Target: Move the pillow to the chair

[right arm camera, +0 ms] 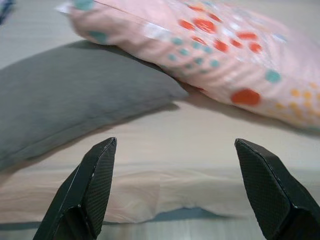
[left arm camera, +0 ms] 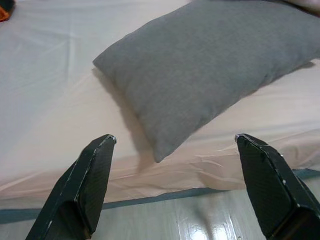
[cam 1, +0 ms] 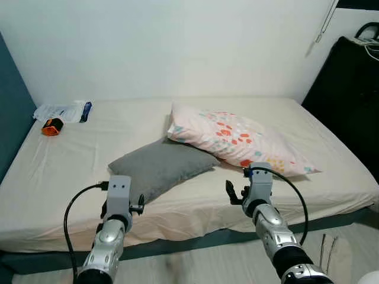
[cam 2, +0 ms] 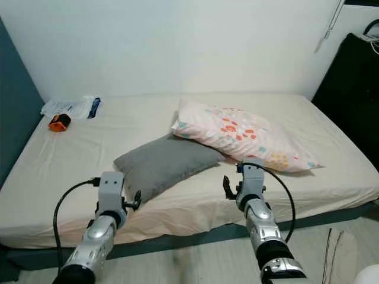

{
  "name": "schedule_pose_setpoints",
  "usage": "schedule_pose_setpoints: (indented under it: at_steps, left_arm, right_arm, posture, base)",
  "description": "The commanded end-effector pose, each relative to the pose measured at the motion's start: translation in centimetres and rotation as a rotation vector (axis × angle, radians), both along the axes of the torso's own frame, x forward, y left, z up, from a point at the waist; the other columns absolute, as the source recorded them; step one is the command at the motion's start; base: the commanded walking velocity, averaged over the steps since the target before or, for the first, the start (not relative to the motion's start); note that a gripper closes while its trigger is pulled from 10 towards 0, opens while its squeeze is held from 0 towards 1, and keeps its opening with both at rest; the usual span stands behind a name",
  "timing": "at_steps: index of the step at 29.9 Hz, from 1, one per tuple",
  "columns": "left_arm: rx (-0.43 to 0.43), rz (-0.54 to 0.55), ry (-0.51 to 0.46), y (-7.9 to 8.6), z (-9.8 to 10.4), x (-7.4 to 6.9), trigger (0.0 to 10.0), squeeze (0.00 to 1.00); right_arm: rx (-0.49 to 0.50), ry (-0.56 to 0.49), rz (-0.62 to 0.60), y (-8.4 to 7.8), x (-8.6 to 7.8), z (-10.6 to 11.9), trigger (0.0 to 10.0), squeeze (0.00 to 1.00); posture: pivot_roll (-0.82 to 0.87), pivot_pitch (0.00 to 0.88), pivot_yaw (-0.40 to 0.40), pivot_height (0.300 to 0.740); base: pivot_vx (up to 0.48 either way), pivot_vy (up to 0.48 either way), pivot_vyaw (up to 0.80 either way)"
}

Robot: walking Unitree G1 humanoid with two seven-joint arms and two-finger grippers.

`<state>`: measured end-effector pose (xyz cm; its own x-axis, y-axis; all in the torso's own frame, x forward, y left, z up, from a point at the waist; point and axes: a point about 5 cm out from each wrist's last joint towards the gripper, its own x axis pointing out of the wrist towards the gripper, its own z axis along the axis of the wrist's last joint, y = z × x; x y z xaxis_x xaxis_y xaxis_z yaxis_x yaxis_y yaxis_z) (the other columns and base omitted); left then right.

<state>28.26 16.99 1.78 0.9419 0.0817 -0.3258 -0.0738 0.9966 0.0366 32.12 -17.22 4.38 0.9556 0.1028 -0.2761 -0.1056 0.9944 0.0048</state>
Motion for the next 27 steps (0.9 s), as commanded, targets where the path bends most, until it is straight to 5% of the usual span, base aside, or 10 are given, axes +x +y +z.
schedule_pose_setpoints:
  at_steps: [1, 2, 5, 13, 27]
  left_arm:
    - [-0.008, 0.029, -0.031, 0.2, 0.3, 0.0, 10.0, 0.00]
    - [0.006, 0.040, -0.055, 0.4, 0.5, 0.0, 10.0, 0.00]
    - [0.025, 0.052, -0.089, 0.7, 0.9, -0.1, 10.0, 0.00]
    - [-0.023, 0.027, -0.054, 0.3, 0.3, -0.7, 10.0, 0.00]
    - [0.015, -0.044, -0.070, -0.4, 0.3, -0.9, 10.0, 0.00]
  right_arm:
    - [0.009, -0.003, 0.016, 0.1, -0.2, -0.2, 10.0, 0.00]
    - [0.092, 0.028, -0.012, 0.0, -0.5, -0.7, 10.0, 0.00]
    - [0.126, 0.050, -0.045, -0.3, -1.1, -1.4, 10.0, 0.00]
    - [0.016, 0.008, -0.030, 0.2, -1.7, -1.7, 10.0, 0.00]
    - [0.079, -0.002, 0.035, 0.8, -1.6, -1.5, 10.0, 0.00]
  posture:
    - [-0.02, 0.000, -0.074, 0.740]
    - [-0.02, 0.000, -0.080, 0.740]
    - [-0.01, 0.000, -0.082, 0.740]
    - [-0.02, 0.000, -0.062, 0.740]
    - [-0.03, 0.000, -0.061, 0.740]
  base:
    - [0.000, 0.000, 0.00]
    - [0.000, 0.000, 0.00]
    - [0.000, 0.000, 0.00]
    - [0.000, 0.000, 0.00]
    - [0.000, 0.000, 0.00]
